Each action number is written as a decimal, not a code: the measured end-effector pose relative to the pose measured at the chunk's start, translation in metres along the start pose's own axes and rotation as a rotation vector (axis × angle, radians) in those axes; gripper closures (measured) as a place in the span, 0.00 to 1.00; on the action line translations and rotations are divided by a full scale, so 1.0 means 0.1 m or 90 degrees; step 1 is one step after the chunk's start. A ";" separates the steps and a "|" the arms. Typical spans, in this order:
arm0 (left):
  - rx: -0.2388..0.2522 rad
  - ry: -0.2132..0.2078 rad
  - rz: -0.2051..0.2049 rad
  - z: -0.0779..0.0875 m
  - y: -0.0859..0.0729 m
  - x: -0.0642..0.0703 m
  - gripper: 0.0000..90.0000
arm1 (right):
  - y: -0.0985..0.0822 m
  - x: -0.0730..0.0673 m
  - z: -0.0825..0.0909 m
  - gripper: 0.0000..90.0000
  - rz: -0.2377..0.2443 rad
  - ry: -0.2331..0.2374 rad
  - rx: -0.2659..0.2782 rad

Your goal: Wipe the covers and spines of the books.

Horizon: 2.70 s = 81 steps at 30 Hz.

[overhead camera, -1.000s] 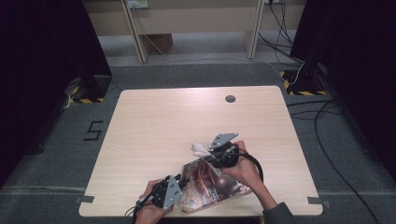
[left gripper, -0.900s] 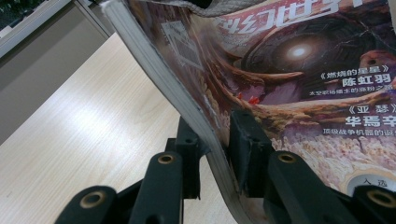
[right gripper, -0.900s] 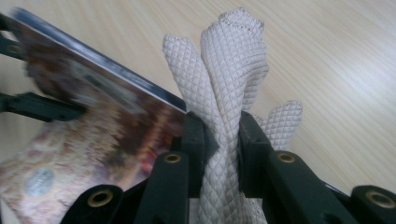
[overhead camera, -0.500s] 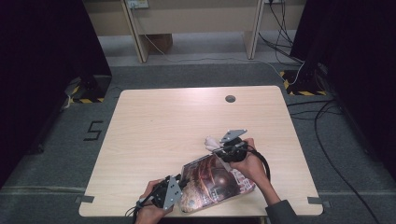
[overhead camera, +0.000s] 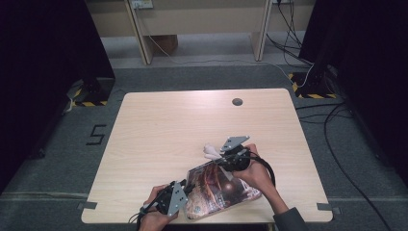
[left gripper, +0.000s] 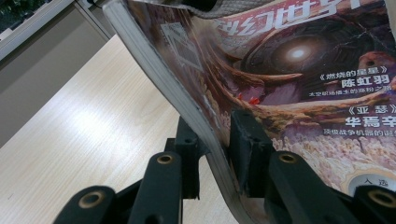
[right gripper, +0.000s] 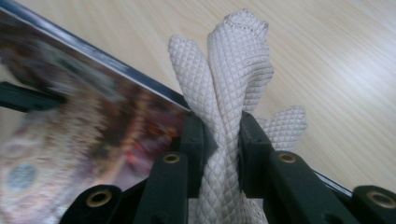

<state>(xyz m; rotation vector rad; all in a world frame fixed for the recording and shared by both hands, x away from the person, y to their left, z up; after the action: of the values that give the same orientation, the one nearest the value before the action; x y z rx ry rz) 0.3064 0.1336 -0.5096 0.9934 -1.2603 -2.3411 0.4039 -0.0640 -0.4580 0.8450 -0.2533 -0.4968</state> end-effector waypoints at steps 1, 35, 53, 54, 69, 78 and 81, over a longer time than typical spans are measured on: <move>0.002 0.002 0.000 0.00 0.00 0.00 0.81 | 0.01 -0.02 0.00 0.84 0.005 0.002 0.001; -0.001 -0.001 -0.007 0.00 0.02 0.00 0.81 | -0.28 0.40 -0.04 0.83 -0.040 -0.085 -0.051; -0.001 -0.001 -0.016 0.00 0.03 0.00 0.81 | -0.35 0.47 -0.07 0.85 -0.035 -0.100 -0.064; -0.001 -0.001 -0.016 0.00 0.03 0.00 0.81 | -0.36 0.49 -0.07 0.85 -0.037 -0.102 -0.069; 0.000 0.000 -0.015 0.01 0.03 0.00 0.81 | -0.45 0.58 -0.08 0.84 -0.044 -0.119 -0.076; 0.004 -0.001 -0.011 0.01 0.03 -0.01 0.80 | -0.42 0.59 -0.03 0.75 -0.086 -0.081 -0.043; 0.003 0.001 -0.012 0.01 0.03 0.00 0.80 | -0.41 0.61 0.01 0.71 -0.095 -0.061 -0.032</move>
<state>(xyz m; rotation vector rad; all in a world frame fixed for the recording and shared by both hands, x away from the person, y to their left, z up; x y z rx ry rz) 0.3060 0.1327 -0.5069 1.0126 -1.2626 -2.3516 0.4426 -0.1191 -0.4873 0.7960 -0.2667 -0.6813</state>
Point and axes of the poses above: each handheld gripper's, and its own axes: z roughly backward along the jaws, y roughly out of its top, x roughly to its right, the point moved 4 cm from there along -z, roughly forward along the jaws, and after that the axes turned 6 degrees about x, right-handed, at the moved point
